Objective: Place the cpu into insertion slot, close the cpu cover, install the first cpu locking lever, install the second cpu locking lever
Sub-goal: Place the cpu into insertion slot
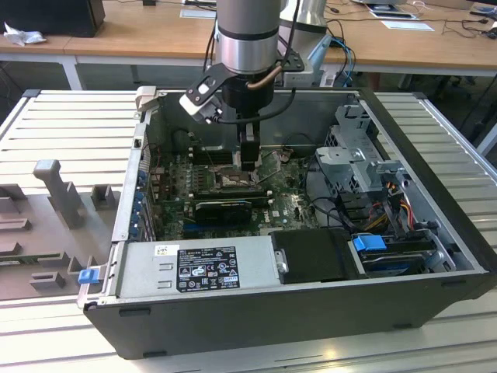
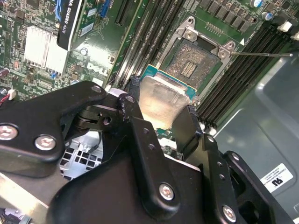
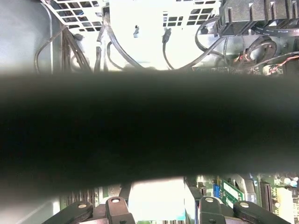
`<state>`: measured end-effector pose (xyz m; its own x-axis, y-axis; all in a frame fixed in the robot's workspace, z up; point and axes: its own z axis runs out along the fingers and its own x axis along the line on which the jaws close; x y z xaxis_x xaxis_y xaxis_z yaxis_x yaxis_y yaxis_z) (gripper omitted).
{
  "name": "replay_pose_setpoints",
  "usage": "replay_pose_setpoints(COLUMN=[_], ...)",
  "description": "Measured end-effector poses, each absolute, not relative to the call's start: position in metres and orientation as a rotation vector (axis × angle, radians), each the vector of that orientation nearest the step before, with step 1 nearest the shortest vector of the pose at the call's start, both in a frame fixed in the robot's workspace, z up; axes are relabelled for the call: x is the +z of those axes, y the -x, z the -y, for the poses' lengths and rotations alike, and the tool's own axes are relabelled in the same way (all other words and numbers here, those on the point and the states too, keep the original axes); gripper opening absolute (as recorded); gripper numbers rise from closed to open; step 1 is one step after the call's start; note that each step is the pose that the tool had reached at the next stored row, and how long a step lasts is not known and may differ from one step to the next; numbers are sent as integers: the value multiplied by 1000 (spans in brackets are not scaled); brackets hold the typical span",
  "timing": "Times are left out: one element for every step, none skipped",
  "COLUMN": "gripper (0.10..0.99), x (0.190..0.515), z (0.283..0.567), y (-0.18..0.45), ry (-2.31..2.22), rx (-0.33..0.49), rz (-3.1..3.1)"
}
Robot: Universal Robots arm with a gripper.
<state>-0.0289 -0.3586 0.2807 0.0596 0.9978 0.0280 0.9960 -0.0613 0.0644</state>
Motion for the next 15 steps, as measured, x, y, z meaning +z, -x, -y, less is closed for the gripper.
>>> replay_pose_setpoints(gripper=[525, 525, 525, 525, 525, 525, 525, 525, 525, 525, 525, 525, 525, 525, 525], x=[280, 279, 278, 278, 277, 277, 276, 275, 274, 273, 273, 272, 272, 271, 271], z=[359, 359, 359, 359, 359, 359, 359, 359, 359, 359, 359, 359, 359, 359, 359], y=[29, 29, 29, 29, 29, 29, 29, 29, 29, 29, 29, 29, 29, 29, 29], ry=[-2266, -2267, -2267, -2267, -2267, -2268, -2268, -2268, -2269, -2269, -2269, -2269, -2269, -2269, -2270], rx=[101, 101, 102, 102, 103, 103, 103, 104, 104, 104, 105, 105, 106, 106, 106], rz=[-2133, -2133, -2134, -2134, -2134, -2134, -2134, -2135, -2135, -2135, -2135, -2135, -2136, -2136, -2136])
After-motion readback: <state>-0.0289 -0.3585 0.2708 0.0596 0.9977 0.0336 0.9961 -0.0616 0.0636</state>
